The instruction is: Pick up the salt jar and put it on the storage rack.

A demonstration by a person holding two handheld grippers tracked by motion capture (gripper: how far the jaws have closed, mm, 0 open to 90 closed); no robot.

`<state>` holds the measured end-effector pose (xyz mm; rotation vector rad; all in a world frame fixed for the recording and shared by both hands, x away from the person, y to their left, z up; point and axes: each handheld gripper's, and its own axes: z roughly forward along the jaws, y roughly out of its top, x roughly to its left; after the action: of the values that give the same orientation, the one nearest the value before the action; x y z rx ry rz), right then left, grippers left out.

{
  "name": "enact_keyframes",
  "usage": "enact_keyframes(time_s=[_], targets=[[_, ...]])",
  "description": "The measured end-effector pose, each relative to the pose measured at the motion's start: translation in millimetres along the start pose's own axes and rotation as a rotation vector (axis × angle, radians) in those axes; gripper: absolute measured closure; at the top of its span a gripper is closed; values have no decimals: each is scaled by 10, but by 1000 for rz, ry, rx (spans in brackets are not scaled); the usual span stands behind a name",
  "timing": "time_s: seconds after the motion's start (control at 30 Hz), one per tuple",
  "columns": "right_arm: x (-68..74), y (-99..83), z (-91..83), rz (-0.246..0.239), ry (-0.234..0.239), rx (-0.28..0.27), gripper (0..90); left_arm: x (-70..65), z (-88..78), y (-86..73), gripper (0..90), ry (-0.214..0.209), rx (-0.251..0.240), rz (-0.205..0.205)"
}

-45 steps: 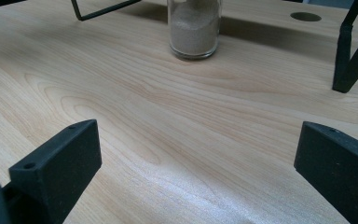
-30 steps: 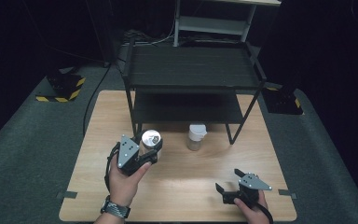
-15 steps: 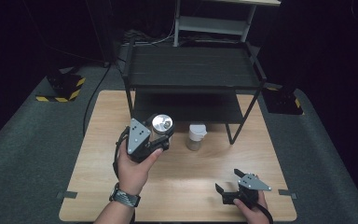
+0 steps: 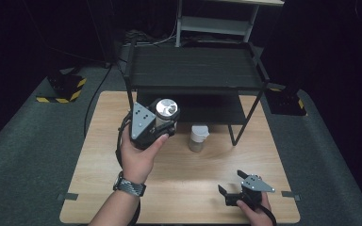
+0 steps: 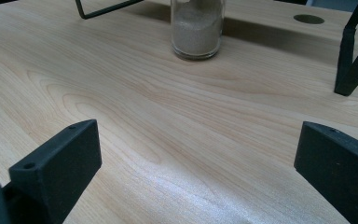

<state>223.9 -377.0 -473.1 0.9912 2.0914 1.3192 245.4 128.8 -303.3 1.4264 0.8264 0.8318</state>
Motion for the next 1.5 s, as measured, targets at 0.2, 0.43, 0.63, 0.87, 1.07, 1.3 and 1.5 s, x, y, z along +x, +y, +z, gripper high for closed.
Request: enact_keyframes(time_s=[0.2,0.43,0.63,0.87,1.07,1.3,1.5], targets=[[-3,-1,-1,-4,1,0,2,5,53,176,348,20,-24,7],[-2,0,0,-6,1,0,2,26,104,360,348,30,-50,6],[-2,0,0,-9,2,0,2,32,158,522,348,43,-75,-7],[-5,-3,-1,-8,2,-2,2,45,237,688,348,66,-92,1],[-5,-6,-3,-9,3,-3,2,60,357,809,348,95,-98,10],[-11,-11,-8,-8,5,-6,2,109,525,859,348,124,-94,-1],[-11,-16,-9,-7,6,-9,2,152,699,871,348,145,-70,-11]])
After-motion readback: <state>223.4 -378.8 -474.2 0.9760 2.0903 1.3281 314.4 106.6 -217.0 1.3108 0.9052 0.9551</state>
